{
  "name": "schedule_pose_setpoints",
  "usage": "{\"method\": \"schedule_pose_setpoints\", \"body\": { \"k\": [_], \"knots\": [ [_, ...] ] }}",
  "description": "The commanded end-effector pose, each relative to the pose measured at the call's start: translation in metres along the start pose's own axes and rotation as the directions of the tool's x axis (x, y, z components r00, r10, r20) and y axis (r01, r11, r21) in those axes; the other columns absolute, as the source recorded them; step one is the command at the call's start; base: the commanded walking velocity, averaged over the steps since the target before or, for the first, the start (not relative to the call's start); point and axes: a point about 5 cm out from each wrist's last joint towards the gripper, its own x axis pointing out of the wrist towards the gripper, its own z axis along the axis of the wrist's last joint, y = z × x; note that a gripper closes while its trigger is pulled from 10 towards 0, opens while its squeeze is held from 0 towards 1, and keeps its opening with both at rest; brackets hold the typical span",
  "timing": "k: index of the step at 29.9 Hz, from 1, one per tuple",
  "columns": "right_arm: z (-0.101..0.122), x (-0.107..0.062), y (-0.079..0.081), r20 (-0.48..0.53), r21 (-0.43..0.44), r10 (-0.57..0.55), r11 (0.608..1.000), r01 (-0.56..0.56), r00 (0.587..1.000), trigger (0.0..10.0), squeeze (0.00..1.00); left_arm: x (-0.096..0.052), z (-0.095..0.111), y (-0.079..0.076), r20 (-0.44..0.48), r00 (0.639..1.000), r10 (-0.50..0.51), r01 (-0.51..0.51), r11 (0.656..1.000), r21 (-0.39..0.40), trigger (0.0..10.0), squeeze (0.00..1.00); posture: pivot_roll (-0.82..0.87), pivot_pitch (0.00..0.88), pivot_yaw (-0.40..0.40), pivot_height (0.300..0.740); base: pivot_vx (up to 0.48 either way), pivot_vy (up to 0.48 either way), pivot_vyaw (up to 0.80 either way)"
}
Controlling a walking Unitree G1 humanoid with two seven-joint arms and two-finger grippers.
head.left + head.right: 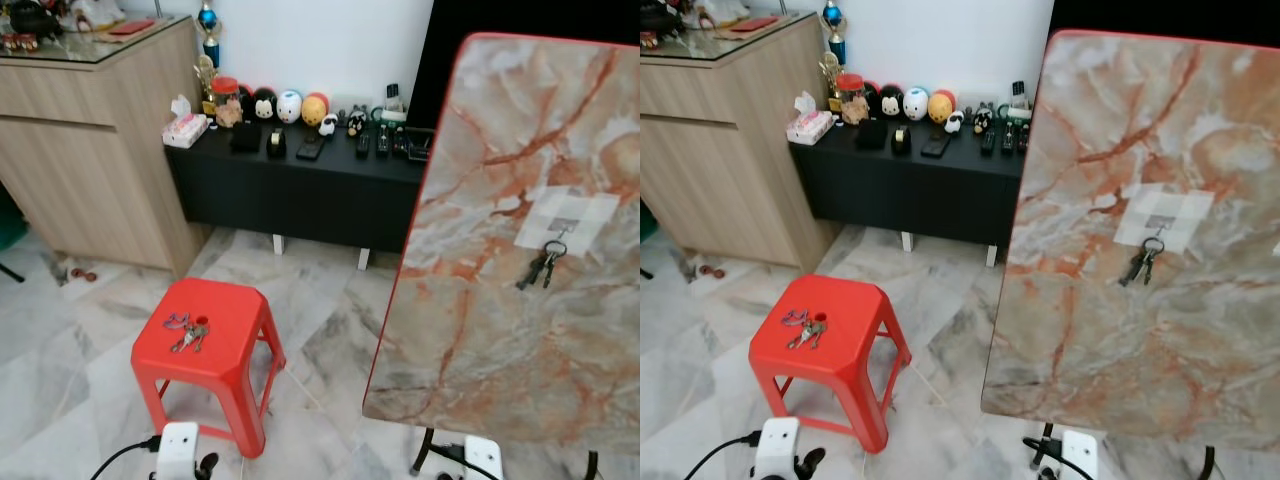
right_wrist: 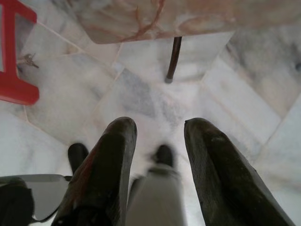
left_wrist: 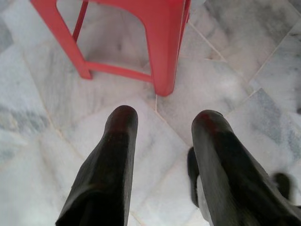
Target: Hang keys on a hook
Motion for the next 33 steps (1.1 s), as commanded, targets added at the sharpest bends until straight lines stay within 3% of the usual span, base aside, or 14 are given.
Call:
{"method": "schedule_pose_setpoints", "body": {
  "k": [1,33],
  "knots": [
    [-0.0047,-0.0012,-0.0085,-0.018,0.0,-0.023,1.0,0.023,1.0,10.0,0.0,-0.0002,-0.004,-0.0053,-0.022,1.0,-0.011,0.011,1.0,-0.003,10.0,0.0,0.14,0.0,-0.029,0.74,0.0,0.48,0.0],
    [-0.0023,-0.0008,-0.0087,-0.015,0.009,-0.02,1.0,0.02,1.0,10.0,0.0,-0.0012,-0.0059,-0.0005,-0.025,1.0,0.016,-0.017,0.999,-0.029,10.0,0.0,0.15,0.024,-0.048,0.74,0.0,0.48,0.0]
  ]
}}
